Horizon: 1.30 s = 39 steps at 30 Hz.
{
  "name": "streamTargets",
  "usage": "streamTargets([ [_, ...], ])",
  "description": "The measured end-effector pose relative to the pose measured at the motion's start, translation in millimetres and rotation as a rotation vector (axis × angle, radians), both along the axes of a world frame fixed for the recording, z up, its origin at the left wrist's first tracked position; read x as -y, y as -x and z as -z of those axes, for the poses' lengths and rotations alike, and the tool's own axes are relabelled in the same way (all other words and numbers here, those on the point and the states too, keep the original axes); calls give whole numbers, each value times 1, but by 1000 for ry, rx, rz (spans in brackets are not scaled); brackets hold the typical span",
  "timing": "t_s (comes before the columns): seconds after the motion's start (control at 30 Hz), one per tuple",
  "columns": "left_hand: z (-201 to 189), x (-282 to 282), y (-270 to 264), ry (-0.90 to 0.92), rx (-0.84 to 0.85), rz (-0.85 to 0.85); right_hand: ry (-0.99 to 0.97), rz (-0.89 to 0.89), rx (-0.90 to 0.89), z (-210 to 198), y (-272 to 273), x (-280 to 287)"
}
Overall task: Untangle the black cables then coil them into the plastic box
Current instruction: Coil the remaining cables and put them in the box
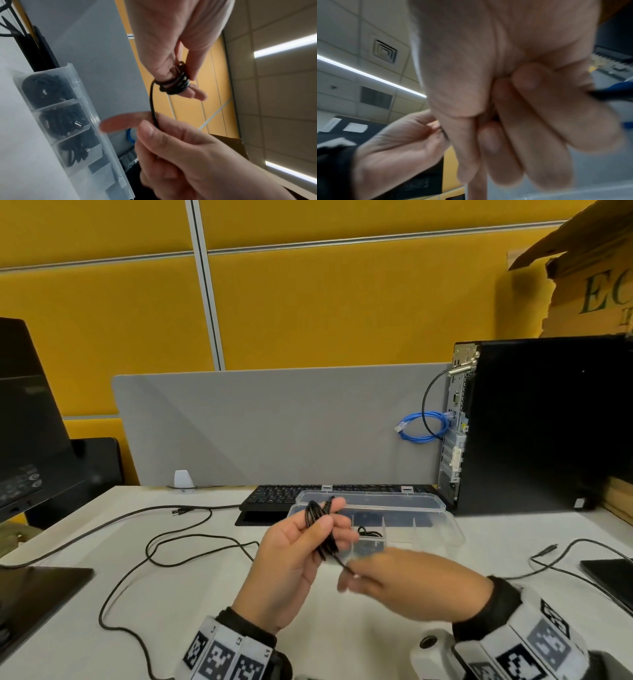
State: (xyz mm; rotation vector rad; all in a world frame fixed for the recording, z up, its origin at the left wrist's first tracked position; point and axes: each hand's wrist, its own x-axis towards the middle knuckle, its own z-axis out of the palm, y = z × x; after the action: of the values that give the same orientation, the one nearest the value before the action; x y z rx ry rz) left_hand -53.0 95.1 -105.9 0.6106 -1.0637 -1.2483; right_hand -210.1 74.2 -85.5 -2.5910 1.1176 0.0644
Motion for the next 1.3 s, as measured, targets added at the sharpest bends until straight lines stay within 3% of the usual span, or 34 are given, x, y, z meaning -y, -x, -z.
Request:
streamTargets([
  [0.1, 3, 5, -4, -16, 102, -142, -25, -60, -52, -10, -4, -19],
  [0.2, 5, 6, -6, -79, 272, -146, 171, -40, 31, -30, -1, -33],
  [0.33, -1, -3, -5, -61, 355, 31, 503, 167, 448, -44, 10, -27],
  [0.43, -3, -10, -1, 37, 412, 128, 509, 213, 737, -35, 12, -13],
  [0.5, -3, -10, -1, 73, 356, 121, 422, 212, 821, -27, 11, -1],
  [0.6, -7, -11, -1, 113, 155, 87, 299, 213, 698, -14, 11, 11],
  [0.73, -9, -5, -4, 63, -91, -119, 69, 19, 239, 3, 1, 5],
  [0.83, -3, 4, -8, 47, 19, -230, 98, -69, 128, -8, -2, -13],
  [1.0, 4, 3, -4, 46, 426, -215, 604, 35, 275, -33, 5, -29],
  [1.1, 0, -4, 0, 93, 523, -128, 786, 111, 437, -33, 4, -23],
  [1.2, -9, -12, 2, 97, 427, 39, 759, 148, 613, -30, 6, -12],
  [1.3, -12, -17, 2, 121, 334, 46, 513, 170, 614, -20, 10, -1],
])
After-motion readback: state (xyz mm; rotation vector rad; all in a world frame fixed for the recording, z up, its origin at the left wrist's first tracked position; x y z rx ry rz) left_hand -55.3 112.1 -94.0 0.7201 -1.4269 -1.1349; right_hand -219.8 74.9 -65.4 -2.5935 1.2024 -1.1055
